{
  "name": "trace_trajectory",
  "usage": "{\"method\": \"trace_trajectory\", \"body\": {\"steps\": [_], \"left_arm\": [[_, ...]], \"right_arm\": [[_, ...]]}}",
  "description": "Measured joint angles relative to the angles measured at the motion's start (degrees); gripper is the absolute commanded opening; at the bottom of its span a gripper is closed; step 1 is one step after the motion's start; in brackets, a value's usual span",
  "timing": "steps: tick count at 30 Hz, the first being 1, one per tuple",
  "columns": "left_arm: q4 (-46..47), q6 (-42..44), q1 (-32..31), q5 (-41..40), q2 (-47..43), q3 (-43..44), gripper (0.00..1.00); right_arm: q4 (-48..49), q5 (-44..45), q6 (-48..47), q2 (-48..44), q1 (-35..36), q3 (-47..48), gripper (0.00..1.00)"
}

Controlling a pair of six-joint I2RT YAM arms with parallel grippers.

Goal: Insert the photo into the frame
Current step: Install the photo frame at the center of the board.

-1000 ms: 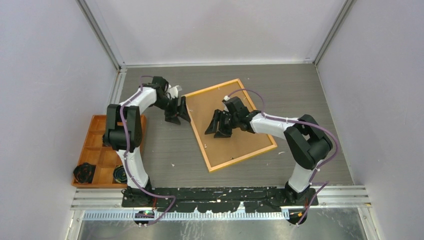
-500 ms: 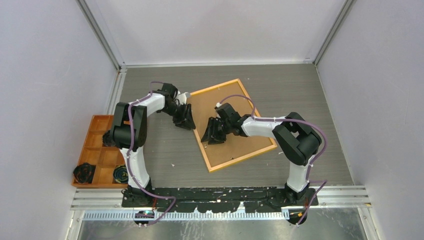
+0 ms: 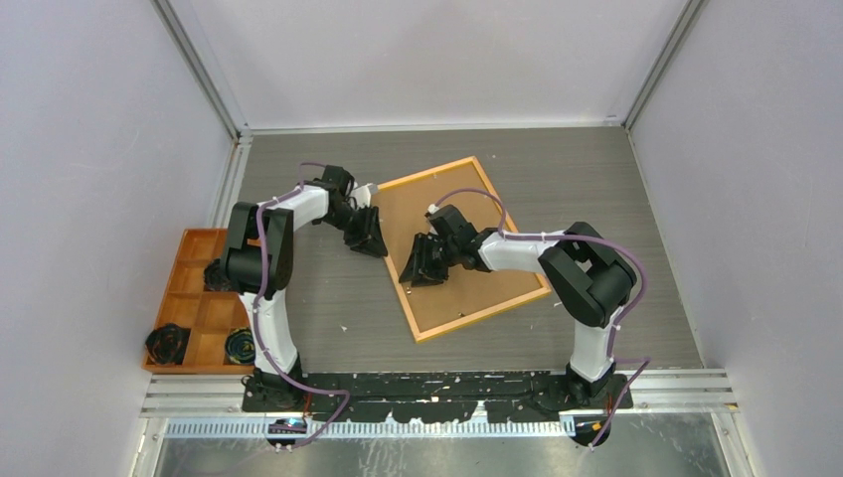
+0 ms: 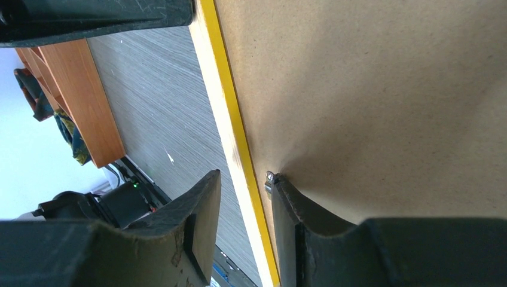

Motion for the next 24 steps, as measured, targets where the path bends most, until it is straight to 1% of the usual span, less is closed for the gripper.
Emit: {"method": "trace_trajectory", "body": {"steps": [19, 21, 24], "left_arm": [[-0.35, -0.39, 0.00, -0.44, 0.35, 0.79, 0.28], [-0.33, -0.57, 0.00, -0.42, 0.44, 0.87, 0.28], [-0.35, -0.63, 0.00, -0.57, 0.44, 0.90, 0.28]], "right_arm": [[0.04, -1.09, -0.11, 1.07, 0.35, 0.85, 0.38], [0.66, -1.38, 0.04, 1.33, 0.35, 0.85, 0.39], [2.60, -2.62, 0.70, 2.10, 0.35, 0.83, 0.44]]}}
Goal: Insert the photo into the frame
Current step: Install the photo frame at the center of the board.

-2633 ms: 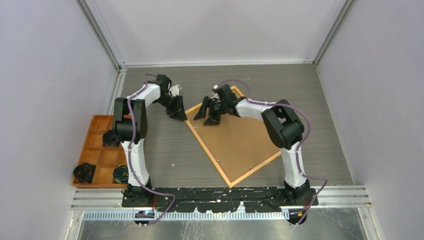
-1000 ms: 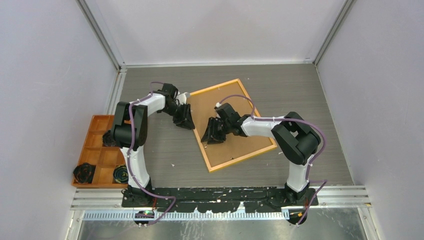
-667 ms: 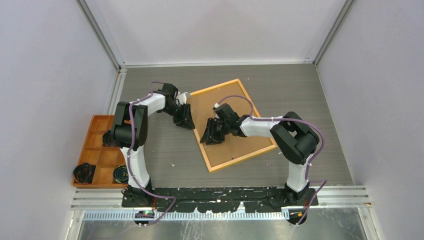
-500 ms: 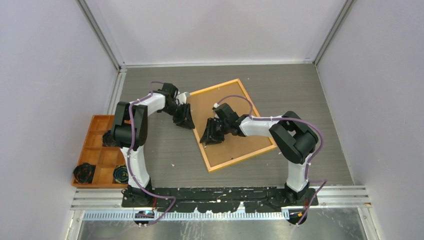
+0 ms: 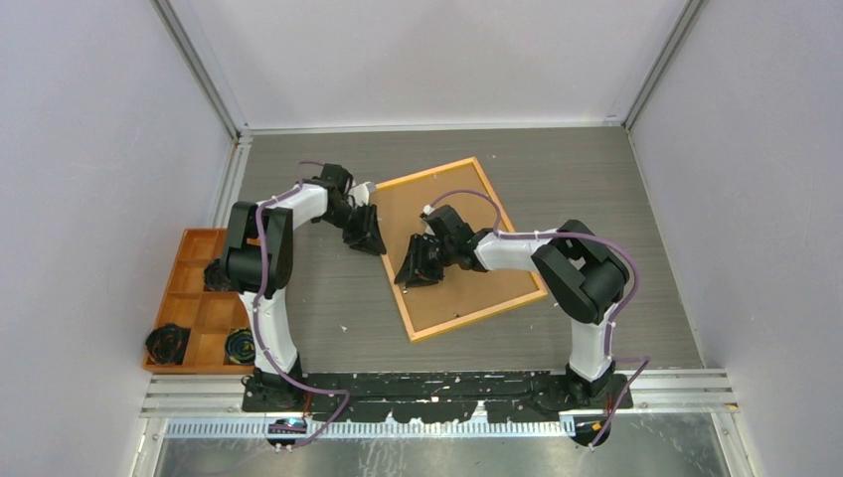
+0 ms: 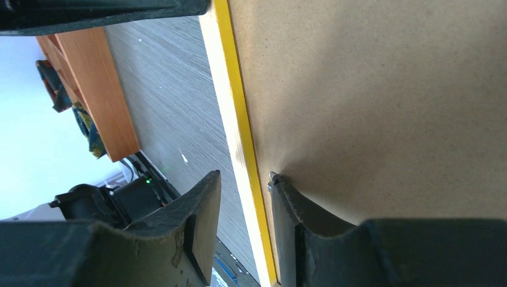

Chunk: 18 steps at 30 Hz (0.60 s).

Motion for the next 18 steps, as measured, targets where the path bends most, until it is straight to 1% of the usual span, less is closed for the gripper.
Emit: {"method": "trace_trajectory", "body": {"steps": [6, 18], "left_arm": [[-0.07, -0.15, 0.50, -0.37, 0.00, 0.04, 0.28], [0.00, -0.92, 0.26, -0.59, -0.02, 0.04, 0.28]], "right_arm": [[4.44, -2.38, 1.51, 0.94, -0.02, -0.66, 0.45], [6.12, -3.89, 2.05, 1.46, -0.37, -1.05, 0.44]]}}
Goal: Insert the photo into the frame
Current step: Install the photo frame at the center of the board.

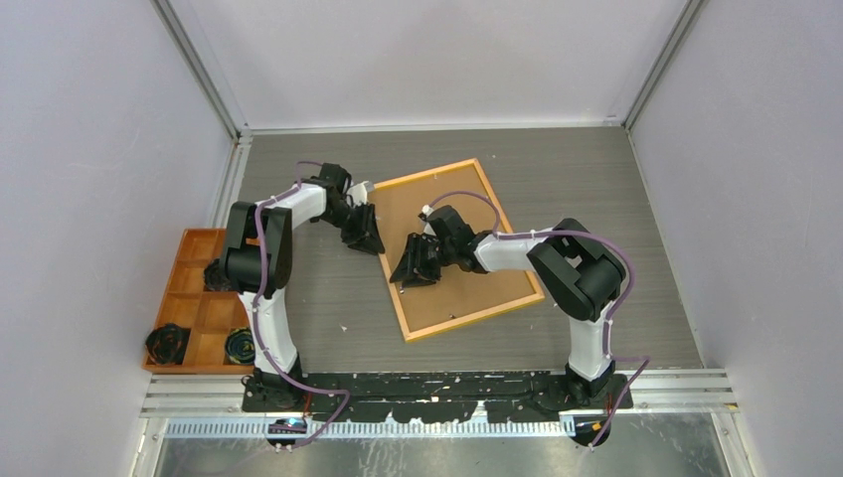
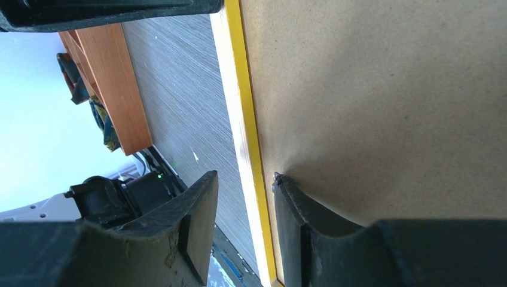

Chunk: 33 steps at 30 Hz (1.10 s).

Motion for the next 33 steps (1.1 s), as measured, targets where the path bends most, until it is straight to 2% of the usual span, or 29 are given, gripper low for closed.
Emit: {"method": "trace_trajectory", "body": {"steps": [16, 33], "left_arm": [[0.24, 0.07, -0.04, -0.48, 0.00, 0.07, 0.27], [0.90, -0.66, -0.59, -0.02, 0.22, 0.09, 0.27]], "right_arm": [[0.26, -5.09, -0.85, 3.41, -0.39, 2.86, 0.42], [-3.65, -4.20, -4.96, 5.16, 1.57, 7.41, 0.42]]}}
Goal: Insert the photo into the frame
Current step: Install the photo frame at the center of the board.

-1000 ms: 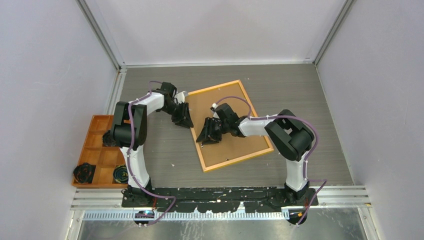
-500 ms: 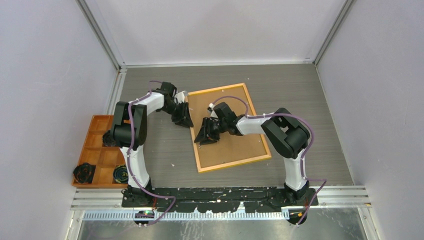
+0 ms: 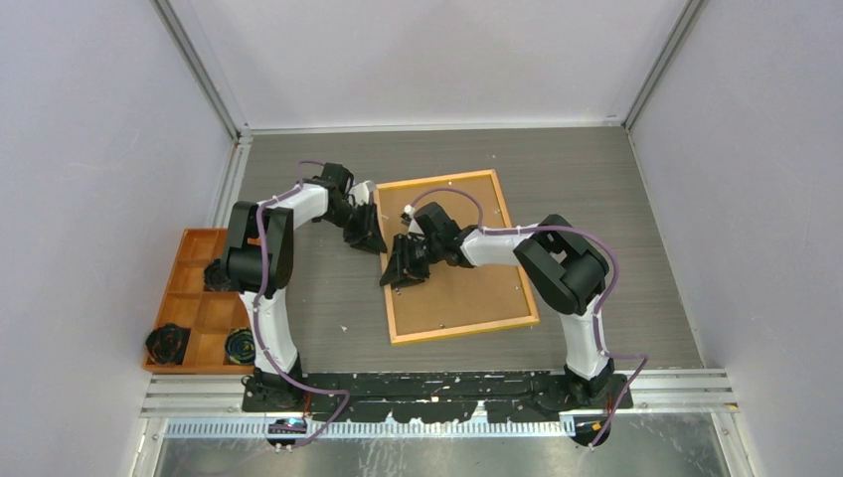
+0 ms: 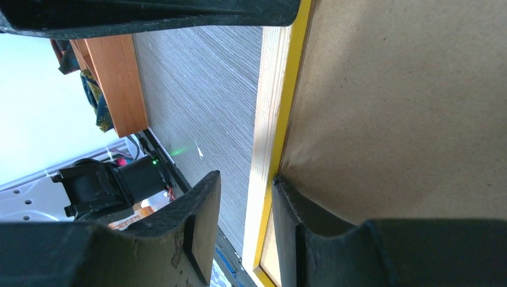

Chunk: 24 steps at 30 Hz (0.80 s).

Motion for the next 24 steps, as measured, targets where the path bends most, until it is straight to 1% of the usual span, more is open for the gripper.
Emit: {"method": "trace_trajectory", "body": {"steps": [6, 12, 17, 24], "left_arm": [[0.61, -0.02, -0.44, 0.68, 0.17, 0.00, 0.27], [1.05, 0.00, -0.83, 0.85, 0.22, 0.00, 0.27], [1.05, 0.00, -0.83, 0.85, 0.24, 0.00, 0.27], [1.07, -0.04, -0.83, 0.90, 0.22, 0.00, 0.27]], "right_arm": [[-2.64, 1.79, -1.01, -2.32, -0.37, -0.39, 0.43], [-1.64, 2.67, -0.76, -7.58, -1.51, -5.16, 0.44], [-1.31, 3.82, -0.61, -7.87, -1.86, -8.79, 0.43], [-0.63, 3.98, -0.48, -7.76, -1.79, -9.05, 0.43]]}}
